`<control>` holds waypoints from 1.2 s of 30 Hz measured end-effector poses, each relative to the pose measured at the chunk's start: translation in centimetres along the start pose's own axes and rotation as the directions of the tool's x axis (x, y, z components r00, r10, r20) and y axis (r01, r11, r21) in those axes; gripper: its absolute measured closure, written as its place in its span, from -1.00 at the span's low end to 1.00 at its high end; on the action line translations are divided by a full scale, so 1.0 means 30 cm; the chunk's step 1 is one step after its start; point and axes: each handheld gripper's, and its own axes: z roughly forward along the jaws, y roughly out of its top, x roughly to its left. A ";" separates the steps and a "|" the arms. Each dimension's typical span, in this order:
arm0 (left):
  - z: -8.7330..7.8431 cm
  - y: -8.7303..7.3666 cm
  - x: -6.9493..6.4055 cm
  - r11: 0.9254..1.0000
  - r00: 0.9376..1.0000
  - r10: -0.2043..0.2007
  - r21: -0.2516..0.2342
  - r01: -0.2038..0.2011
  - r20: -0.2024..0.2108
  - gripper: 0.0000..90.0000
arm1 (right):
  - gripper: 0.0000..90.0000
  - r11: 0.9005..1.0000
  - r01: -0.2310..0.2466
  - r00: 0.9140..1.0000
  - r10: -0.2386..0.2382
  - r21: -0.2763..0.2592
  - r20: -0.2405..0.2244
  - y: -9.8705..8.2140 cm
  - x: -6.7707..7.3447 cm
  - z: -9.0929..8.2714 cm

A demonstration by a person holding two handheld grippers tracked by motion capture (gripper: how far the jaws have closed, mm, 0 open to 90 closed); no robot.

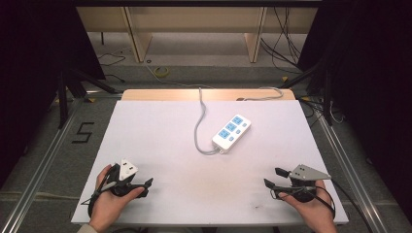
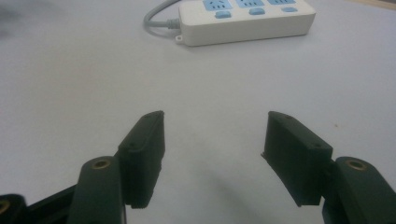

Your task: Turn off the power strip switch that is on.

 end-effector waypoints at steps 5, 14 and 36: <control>-0.001 -0.001 0.002 1.000 1.000 -0.006 -0.004 0.006 -0.002 -0.65 | 0.00 1.000 -0.006 1.000 0.006 0.019 0.000 -0.001 -0.004 0.002; 0.000 0.000 -0.001 1.000 1.000 -0.014 -0.011 0.014 -0.002 -0.64 | 0.79 0.997 0.036 0.999 -0.038 0.064 0.033 0.016 -0.010 -0.001; -0.001 0.003 -0.002 1.000 1.000 -0.009 -0.021 0.009 -0.010 -0.64 | 1.00 0.993 0.026 0.997 -0.034 0.113 0.071 0.078 -0.028 0.014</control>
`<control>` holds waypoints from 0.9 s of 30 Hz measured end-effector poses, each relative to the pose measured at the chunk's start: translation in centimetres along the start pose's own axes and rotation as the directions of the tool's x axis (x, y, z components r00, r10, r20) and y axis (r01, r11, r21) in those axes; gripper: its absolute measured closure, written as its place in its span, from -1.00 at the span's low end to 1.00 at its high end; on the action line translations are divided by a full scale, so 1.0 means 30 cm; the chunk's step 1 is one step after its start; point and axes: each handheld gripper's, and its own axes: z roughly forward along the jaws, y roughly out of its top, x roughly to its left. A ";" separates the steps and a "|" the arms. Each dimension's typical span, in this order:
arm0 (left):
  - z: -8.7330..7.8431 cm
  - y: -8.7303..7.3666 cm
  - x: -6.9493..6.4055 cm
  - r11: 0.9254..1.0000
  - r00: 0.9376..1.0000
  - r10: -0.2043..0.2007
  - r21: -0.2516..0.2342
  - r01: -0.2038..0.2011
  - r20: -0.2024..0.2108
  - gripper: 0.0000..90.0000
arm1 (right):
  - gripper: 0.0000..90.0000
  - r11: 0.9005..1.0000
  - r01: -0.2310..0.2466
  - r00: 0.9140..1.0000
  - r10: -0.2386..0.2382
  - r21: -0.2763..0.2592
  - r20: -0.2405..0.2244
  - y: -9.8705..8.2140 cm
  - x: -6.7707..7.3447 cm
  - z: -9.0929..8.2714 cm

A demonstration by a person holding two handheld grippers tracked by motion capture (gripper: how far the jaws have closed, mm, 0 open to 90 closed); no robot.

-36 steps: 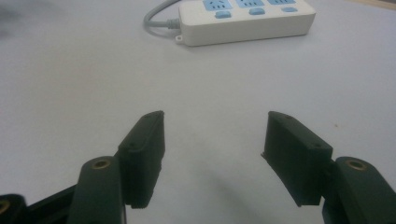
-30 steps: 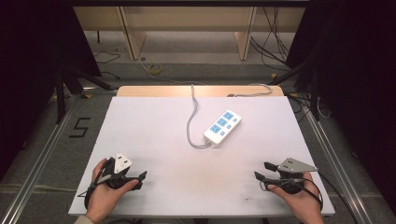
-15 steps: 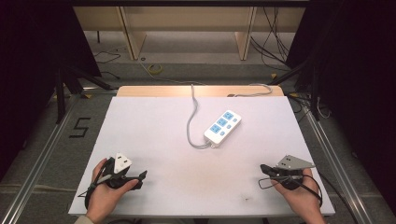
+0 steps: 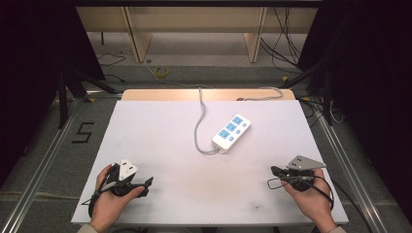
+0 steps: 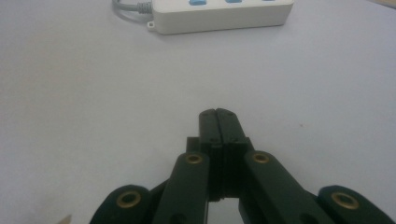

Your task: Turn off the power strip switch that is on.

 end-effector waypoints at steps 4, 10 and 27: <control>0.000 0.000 -0.001 1.000 1.000 -0.001 -0.001 0.001 0.001 -0.64 | 1.00 1.000 0.003 1.000 -0.003 0.000 0.004 0.016 -0.001 0.010; 0.003 0.001 -0.005 1.000 1.000 0.008 0.000 -0.008 -0.001 -0.63 | 1.00 1.000 0.004 1.000 -0.004 0.003 0.005 0.037 0.000 0.022; 0.007 0.006 -0.015 1.000 1.000 0.024 -0.001 -0.024 0.005 -0.63 | 1.00 0.999 0.034 0.999 -0.034 0.035 -0.002 0.074 -0.001 0.060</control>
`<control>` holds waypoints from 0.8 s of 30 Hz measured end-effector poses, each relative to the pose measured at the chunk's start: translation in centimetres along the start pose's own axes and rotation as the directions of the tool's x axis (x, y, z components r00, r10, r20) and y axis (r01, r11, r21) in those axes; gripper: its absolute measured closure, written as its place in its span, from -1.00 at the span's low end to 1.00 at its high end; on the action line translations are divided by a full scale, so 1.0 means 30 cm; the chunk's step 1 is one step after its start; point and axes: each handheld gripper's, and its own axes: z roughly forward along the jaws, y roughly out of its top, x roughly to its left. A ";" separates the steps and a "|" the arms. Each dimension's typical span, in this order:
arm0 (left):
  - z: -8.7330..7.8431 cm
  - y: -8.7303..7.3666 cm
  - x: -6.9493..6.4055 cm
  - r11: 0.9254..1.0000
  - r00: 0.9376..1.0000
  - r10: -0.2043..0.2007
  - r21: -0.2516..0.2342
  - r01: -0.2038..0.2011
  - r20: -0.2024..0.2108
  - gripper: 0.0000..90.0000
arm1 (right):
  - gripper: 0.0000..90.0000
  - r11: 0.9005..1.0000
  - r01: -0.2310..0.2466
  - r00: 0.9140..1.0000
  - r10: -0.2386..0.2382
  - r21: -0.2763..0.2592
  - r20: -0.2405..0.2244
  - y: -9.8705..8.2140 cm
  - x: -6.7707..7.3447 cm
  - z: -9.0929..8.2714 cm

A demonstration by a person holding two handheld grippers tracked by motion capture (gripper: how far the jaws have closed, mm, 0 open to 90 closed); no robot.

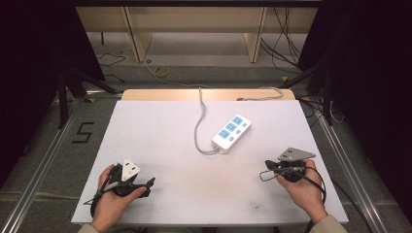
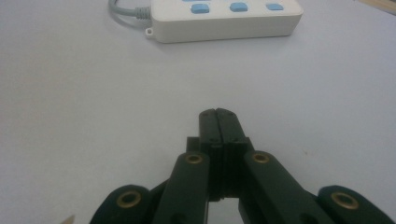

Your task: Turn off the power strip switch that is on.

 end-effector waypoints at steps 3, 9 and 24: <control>0.001 -0.001 0.001 1.000 1.000 -0.008 -0.004 0.008 -0.002 -0.63 | 1.00 1.000 0.000 1.000 0.000 0.002 0.002 0.008 -0.001 0.007; 0.005 -0.002 -0.002 1.000 1.000 -0.003 0.001 0.003 0.000 -0.63 | 1.00 1.000 0.003 1.000 -0.003 0.011 -0.002 0.026 -0.008 0.016; 0.005 -0.001 -0.003 1.000 1.000 -0.006 0.000 0.006 -0.002 -0.63 | 1.00 1.000 0.011 1.000 -0.011 0.016 0.016 0.078 -0.026 0.038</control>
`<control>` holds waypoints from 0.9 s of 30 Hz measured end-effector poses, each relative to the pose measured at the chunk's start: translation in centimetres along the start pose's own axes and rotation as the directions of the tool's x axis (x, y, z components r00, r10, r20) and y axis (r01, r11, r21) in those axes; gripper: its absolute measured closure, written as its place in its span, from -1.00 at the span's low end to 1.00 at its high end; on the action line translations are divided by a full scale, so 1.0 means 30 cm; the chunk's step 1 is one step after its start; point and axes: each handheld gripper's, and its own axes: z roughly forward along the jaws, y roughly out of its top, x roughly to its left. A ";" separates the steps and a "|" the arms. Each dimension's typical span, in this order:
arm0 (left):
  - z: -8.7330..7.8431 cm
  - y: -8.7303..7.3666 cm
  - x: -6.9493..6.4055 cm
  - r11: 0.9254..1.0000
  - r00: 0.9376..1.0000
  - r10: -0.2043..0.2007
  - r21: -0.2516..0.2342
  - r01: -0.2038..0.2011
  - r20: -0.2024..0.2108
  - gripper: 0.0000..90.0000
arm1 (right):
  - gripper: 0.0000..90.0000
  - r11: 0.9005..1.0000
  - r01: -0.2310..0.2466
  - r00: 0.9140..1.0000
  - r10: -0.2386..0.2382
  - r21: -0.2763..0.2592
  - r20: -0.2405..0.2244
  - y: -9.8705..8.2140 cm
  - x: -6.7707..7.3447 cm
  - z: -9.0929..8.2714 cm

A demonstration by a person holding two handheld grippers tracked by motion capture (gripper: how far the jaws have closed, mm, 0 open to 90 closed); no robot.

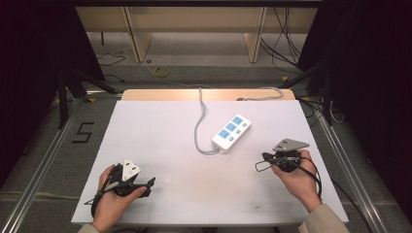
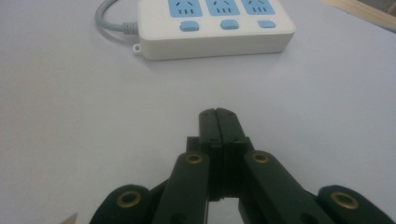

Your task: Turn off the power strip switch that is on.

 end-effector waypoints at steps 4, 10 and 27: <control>-0.001 0.000 -0.001 1.000 1.000 0.000 -0.002 0.000 -0.001 -0.63 | 1.00 1.000 0.001 1.000 -0.001 0.003 0.003 0.013 -0.004 0.005; 0.000 0.000 -0.001 1.000 1.000 0.000 -0.001 0.000 0.000 -0.63 | 1.00 1.000 -0.002 1.000 0.002 0.005 0.007 0.026 -0.011 0.014; 0.002 0.001 0.001 1.000 1.000 0.003 0.001 -0.003 0.001 -0.63 | 1.00 1.000 -0.006 1.000 0.005 0.010 0.023 0.079 -0.037 0.043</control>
